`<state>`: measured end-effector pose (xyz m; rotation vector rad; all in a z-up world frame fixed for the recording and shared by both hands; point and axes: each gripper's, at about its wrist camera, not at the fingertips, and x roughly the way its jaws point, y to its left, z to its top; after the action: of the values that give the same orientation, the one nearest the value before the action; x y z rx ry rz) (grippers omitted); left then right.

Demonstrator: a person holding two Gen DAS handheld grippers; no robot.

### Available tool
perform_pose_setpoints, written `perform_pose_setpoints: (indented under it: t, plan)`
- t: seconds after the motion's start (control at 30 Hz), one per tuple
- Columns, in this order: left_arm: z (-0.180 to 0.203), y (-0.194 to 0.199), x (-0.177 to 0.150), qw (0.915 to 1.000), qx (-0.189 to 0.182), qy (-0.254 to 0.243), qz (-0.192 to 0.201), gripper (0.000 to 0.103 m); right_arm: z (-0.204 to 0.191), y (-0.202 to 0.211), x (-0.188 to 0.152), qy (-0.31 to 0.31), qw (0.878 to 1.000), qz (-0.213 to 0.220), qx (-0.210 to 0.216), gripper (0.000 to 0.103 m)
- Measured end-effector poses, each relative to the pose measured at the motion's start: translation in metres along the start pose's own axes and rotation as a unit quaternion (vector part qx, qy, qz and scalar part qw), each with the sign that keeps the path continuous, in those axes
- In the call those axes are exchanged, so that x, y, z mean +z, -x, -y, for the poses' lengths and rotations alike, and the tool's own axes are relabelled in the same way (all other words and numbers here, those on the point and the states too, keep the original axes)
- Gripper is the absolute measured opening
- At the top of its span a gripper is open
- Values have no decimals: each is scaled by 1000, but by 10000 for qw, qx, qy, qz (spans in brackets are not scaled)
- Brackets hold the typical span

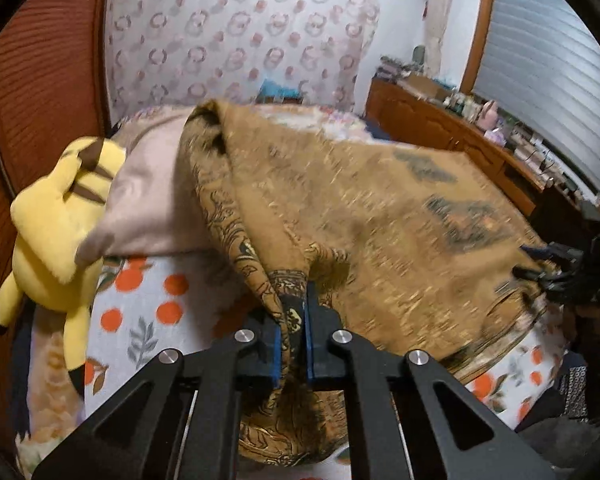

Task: Fold small clothes
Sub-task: 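Grasp the gold garment edge with the left gripper and fold it over the garment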

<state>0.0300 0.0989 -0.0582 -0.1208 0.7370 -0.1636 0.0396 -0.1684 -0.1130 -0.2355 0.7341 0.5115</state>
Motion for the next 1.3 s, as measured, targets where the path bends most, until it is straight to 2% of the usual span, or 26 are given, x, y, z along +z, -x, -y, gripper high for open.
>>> perform_pose_setpoints:
  t: [0.17, 0.3, 0.43, 0.57, 0.73, 1.0, 1.17, 1.23, 1.3]
  plan:
    - [24, 6, 21, 9993, -237, -137, 261, 9, 0, 3, -1, -6, 10000, -8, -1, 68]
    - [52, 5, 43, 9974, -528, -265, 407, 9, 12, 15, -5, -353, 9991, 52, 218, 68]
    - [86, 3, 66, 9936, -890, -437, 546, 9, 26, 37, -13, -480, 9985, 190, -176, 68]
    - [130, -6, 92, 9876, -1268, -680, 625, 9, 48, 58, -23, -713, 9964, 268, -359, 68]
    - [188, -20, 114, 9779, -1729, -1033, 556, 9, 68, 85, -36, -966, 9926, 458, -574, 68]
    - [258, -25, 121, 9614, -2239, -1557, 355, 9, 78, 114, -49, -1254, 9875, 659, -689, 68]
    - [282, -32, 113, 9561, -2295, -1821, 104, 9, 86, 127, -50, -1276, 9858, 783, -761, 68]
    - [282, -37, 106, 9569, -2214, -1878, -55, 12, 87, 125, -49, -1268, 9858, 774, -778, 68]
    - [283, -41, 103, 9576, -2191, -1868, -126, 27, 86, 125, -50, -1255, 9859, 757, -806, 68]
